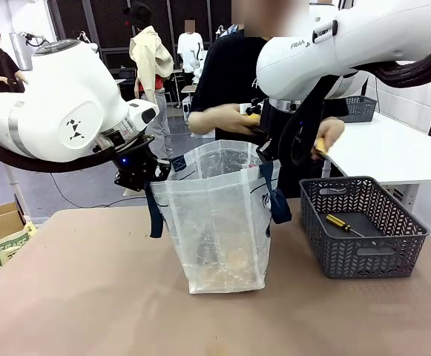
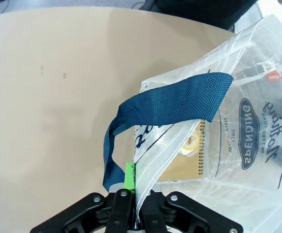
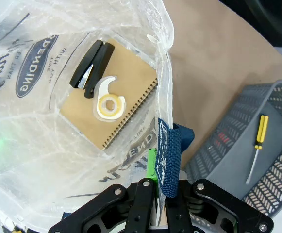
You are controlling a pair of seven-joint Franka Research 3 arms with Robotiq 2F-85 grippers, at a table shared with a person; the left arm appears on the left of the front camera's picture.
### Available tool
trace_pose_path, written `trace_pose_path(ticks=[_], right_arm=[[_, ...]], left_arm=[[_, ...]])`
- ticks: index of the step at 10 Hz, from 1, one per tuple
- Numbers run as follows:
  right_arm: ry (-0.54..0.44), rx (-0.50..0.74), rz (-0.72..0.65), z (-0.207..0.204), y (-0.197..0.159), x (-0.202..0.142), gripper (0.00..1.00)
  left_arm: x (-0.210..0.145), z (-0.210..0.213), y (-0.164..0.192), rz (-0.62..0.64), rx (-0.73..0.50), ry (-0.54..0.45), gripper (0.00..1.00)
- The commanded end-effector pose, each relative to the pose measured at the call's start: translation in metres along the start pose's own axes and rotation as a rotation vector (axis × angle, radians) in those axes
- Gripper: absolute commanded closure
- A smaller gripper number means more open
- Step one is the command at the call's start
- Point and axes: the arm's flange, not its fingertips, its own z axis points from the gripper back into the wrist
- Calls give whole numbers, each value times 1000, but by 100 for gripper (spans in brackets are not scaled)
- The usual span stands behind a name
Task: Transfer purchased items from the store into the shopping bag.
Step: Move the Reusable shopping bag to the right side of the table.
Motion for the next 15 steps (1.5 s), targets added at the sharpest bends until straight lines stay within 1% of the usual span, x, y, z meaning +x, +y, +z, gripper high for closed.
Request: trace_pose_path(ticks=[1,15], right_arm=[[4,0,-5,1,-1,0,100],[4,0,-5,1,-1,0,100]], left_arm=[[0,1,1,-4,8,-5,100],[0,1,1,-4,8,-5,100]])
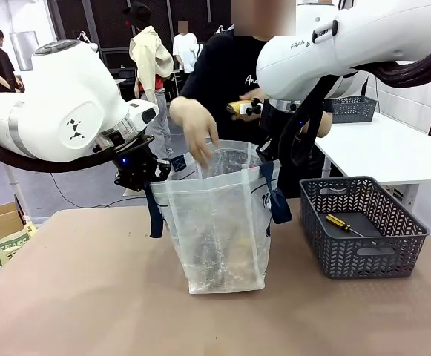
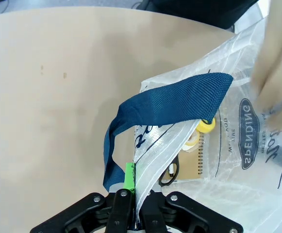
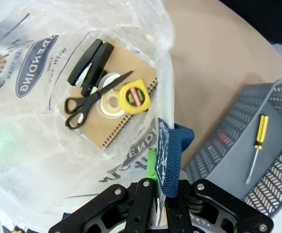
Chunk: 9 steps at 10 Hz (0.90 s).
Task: Transfer purchased items from the store into the shopping bag.
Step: Move the Reusable shopping bag to the right side of the table.
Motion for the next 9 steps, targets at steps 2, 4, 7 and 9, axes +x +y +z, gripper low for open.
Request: trace_pose_path(ticks=[2,4,7,9], right_arm=[[4,0,-5,1,-1,0,100],[4,0,-5,1,-1,0,100],[4,0,-5,1,-1,0,100],[4,0,-5,1,-1,0,100]], left_arm=[[0,1,1,-4,8,-5,100],[0,1,1,-4,8,-5,100],[0,1,1,-4,8,-5,100],[0,1,1,-4,8,-5,100]])
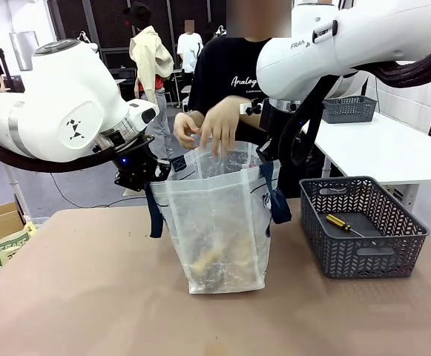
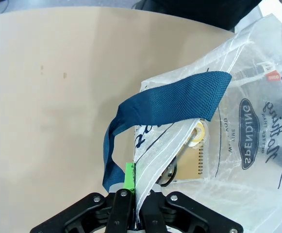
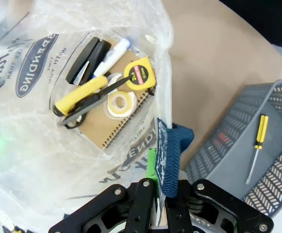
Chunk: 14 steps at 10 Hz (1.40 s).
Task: Transfer purchased items from the store into the shopping bag.
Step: Move the Reusable shopping bag to the right side of the table.
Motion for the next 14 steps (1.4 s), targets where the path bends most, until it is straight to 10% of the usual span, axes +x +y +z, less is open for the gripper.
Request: trace_pose_path(ticks=[1,14], right_arm=[[4,0,-5,1,-1,0,100],[4,0,-5,1,-1,0,100]], left_arm=[[0,1,1,-4,8,-5,100],[0,1,1,-4,8,-5,100]])
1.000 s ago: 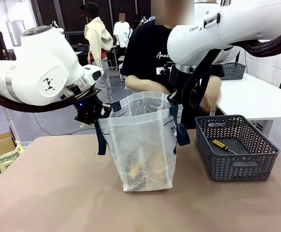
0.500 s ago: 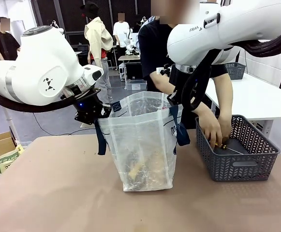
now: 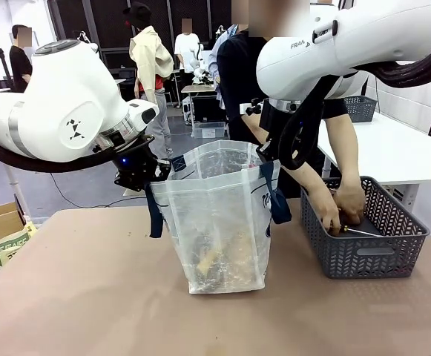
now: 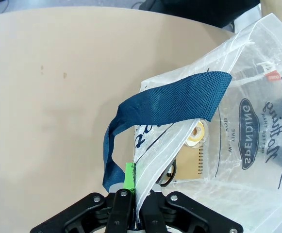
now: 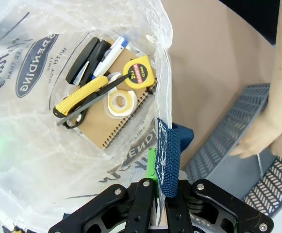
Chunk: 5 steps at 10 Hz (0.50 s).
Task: Transfer purchased items from the store into the shopping bag.
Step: Move the Reusable shopping bag to the right side of the table.
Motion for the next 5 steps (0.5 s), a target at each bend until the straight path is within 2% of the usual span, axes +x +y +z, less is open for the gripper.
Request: trace_pose_path(ticks=[1,5], right_arm=[[4,0,-5,1,-1,0,100],[4,0,-5,1,-1,0,100]], left_arm=[[0,1,1,-4,8,-5,100],[0,1,1,-4,8,-5,100]])
